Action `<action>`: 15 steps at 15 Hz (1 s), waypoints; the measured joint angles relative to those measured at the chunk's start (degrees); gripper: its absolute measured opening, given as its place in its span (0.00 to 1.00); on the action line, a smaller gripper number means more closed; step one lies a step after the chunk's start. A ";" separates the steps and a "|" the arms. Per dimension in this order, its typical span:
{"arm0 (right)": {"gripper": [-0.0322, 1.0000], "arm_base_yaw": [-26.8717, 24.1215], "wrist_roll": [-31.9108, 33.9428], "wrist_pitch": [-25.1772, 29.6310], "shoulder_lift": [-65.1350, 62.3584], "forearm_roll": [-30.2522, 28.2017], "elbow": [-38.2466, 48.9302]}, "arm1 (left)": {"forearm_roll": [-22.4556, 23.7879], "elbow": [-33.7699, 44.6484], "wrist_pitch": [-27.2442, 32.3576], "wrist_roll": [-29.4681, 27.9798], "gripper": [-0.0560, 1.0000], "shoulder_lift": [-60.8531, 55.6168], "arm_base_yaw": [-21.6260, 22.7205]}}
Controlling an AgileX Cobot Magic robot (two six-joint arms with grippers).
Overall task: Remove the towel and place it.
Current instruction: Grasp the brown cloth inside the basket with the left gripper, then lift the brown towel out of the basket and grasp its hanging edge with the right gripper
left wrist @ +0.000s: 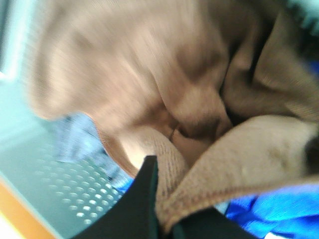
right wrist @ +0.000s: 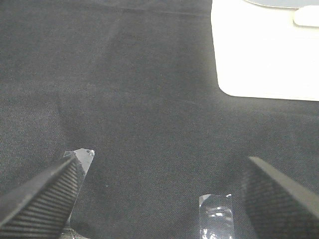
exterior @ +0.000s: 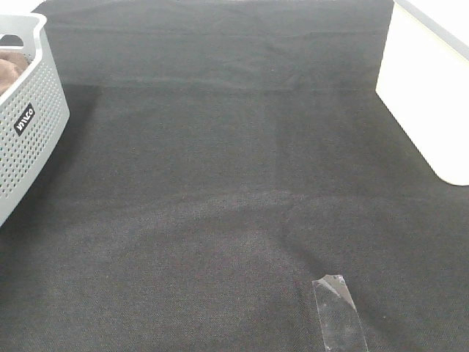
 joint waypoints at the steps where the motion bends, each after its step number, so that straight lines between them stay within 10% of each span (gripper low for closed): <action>1: 0.82 0.00 0.00 0.00 0.00 0.00 0.00 | -2.92 0.00 0.40 -1.26 0.05 -2.98 -1.03; 11: 0.82 0.00 -0.06 -0.06 0.80 1.95 0.00 | -6.07 0.00 2.75 -11.23 0.05 -19.77 -12.95; 15: 0.82 0.00 -17.82 -13.35 12.43 19.31 -1.26 | -5.16 -3.44 1.43 -20.00 0.05 -22.17 -20.97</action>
